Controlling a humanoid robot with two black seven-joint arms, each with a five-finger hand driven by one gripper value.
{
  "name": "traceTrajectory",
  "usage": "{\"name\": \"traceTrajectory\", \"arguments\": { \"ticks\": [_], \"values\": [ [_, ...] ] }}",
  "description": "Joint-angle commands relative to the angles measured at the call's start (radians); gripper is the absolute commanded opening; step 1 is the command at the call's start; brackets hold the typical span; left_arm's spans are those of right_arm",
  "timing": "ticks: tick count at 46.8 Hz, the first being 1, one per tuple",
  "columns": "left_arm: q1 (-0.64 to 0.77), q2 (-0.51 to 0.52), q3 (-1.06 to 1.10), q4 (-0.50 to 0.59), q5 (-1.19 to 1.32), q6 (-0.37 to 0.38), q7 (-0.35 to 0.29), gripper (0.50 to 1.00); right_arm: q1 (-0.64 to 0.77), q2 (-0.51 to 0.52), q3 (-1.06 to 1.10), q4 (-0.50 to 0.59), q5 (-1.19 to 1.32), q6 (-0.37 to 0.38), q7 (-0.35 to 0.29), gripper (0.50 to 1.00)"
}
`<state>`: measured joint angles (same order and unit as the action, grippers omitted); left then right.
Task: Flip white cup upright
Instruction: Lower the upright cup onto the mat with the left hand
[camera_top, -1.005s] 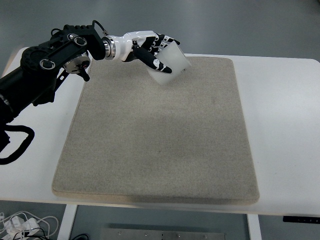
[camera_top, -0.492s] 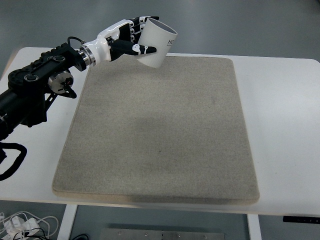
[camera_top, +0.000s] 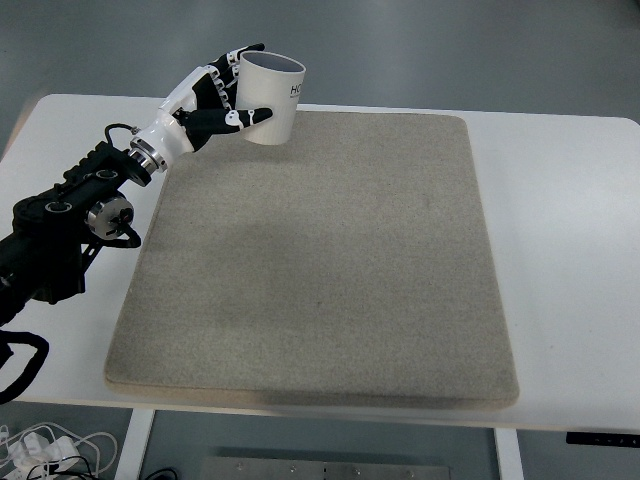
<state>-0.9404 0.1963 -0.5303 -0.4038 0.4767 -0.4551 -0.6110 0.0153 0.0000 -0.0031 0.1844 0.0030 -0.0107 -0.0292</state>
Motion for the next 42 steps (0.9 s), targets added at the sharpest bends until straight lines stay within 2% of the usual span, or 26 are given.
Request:
{"name": "traceTrajectory", "arguments": {
  "ticks": [1,14,42],
  "values": [
    [0.015,0.003,0.004,0.002,0.003,0.027,0.0,0.63,0.0,0.0,0.0,0.0,-0.001,0.0,0.0,0.952],
    [0.049,0.009,0.032,0.002,0.013,0.141,0.0,0.636,0.0,0.0,0.0,0.001,0.0,0.0,0.0,0.952],
    [0.081,-0.018,0.087,0.0,0.026,0.162,0.0,0.658,0.0,0.0,0.0,0.0,0.0,0.0,0.0,0.952]
  ]
}}
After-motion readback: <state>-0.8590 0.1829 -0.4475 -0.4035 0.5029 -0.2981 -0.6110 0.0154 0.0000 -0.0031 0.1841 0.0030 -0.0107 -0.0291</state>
